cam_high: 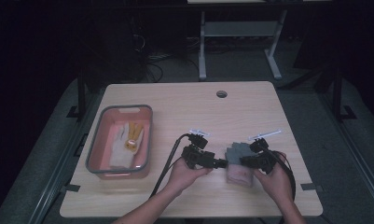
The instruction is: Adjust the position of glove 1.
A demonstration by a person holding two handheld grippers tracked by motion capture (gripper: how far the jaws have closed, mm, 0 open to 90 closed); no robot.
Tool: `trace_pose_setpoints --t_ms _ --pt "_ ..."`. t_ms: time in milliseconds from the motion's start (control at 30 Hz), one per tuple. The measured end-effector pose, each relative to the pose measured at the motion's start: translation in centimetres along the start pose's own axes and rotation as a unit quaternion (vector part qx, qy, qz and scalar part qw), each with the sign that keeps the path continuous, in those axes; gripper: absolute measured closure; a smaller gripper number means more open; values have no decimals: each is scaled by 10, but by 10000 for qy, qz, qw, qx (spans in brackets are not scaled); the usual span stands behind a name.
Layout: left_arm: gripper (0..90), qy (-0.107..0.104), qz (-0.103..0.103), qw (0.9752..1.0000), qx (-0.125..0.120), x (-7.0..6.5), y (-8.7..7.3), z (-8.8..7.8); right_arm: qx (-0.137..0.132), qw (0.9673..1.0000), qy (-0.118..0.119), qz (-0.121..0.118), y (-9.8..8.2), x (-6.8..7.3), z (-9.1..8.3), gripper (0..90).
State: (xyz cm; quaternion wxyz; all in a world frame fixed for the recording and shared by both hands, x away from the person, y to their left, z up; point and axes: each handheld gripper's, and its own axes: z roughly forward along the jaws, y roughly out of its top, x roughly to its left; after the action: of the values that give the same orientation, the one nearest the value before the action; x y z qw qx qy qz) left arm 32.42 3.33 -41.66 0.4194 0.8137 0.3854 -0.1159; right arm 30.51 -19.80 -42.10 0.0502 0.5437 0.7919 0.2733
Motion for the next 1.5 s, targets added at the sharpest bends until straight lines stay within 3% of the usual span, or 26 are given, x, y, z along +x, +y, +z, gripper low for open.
trace_pose_setpoints --t_ms 133,200,400,533,633,800,900,1100,1433,1500 --pt "289 -77 -34 10000 52 1 -1 6 50 10000 -6 28 -2 0 7 818" --pt "289 -72 -35 9999 88 1 -2 9 42 10000 48 76 -3 -1 7 766" --pt "326 -29 -73 9998 163 2 -5 18 -359 9986 220 312 -9 -8 -9 640" --pt "364 5 -219 9996 199 4 -6 26 -647 9960 365 497 -19 -20 -13 563" --pt "375 78 -292 9993 209 5 -9 32 -820 9923 599 708 -28 -30 -12 524" --pt "378 40 -400 9986 344 4 -15 46 -983 9871 738 1023 -38 -41 -11 495" --pt "370 -31 -401 9983 428 1 -17 53 -986 9831 935 1228 -42 -47 -9 495" --pt "364 -40 -442 9982 412 -2 -19 61 -916 9825 898 1350 -47 -51 -1 484" --pt "405 24 -416 9985 357 -4 -19 62 -813 9733 1069 1863 -55 -59 5 490" --pt "412 18 -453 9983 363 -3 -19 63 -766 9726 1087 1904 -55 -60 7 499"
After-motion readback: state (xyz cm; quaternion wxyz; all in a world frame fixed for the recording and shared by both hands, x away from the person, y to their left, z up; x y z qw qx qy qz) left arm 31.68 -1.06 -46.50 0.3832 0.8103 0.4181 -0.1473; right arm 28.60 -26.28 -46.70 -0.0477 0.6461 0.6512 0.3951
